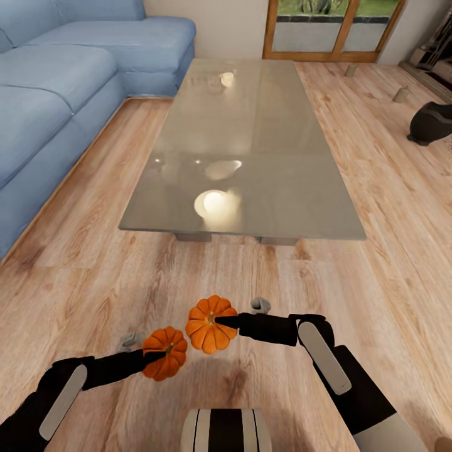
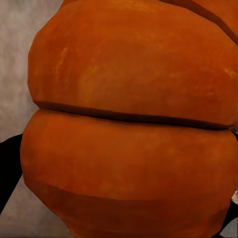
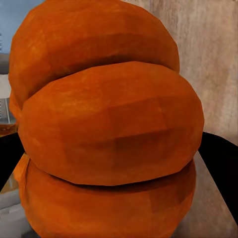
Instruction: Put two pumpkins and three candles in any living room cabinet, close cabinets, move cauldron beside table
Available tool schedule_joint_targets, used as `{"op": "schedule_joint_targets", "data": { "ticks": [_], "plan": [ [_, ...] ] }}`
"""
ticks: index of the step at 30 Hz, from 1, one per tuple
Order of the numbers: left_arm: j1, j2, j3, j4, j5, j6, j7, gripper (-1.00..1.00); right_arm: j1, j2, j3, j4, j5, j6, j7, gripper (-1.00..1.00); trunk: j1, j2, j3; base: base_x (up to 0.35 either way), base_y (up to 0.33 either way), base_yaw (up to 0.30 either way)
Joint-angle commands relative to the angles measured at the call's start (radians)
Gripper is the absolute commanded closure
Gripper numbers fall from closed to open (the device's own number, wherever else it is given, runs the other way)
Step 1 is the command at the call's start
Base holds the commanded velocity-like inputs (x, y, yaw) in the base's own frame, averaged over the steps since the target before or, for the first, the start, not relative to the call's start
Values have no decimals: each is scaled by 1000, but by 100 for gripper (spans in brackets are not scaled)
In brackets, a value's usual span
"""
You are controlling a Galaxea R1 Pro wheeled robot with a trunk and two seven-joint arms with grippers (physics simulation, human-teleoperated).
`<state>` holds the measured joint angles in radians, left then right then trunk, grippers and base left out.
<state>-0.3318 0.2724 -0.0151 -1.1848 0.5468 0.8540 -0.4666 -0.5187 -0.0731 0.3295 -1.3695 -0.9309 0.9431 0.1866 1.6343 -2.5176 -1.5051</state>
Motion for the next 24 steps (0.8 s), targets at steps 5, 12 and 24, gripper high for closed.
{"op": "schedule_joint_targets", "data": {
  "ticks": [5,12,24],
  "plan": [
    [2,1,118,-44,-18,95,1,100,-1,-1,-1,17,5,2,8,100,-2,1,19,0,0,0],
    [2,30,140,-53,-20,134,2,100,-1,0,-1,70,4,2,9,100,-5,3,46,0,0,0],
    [0,107,141,-58,-11,140,0,100,-1,2,-1,98,4,-2,8,100,-11,5,92,-100,0,0]
  ]
}}
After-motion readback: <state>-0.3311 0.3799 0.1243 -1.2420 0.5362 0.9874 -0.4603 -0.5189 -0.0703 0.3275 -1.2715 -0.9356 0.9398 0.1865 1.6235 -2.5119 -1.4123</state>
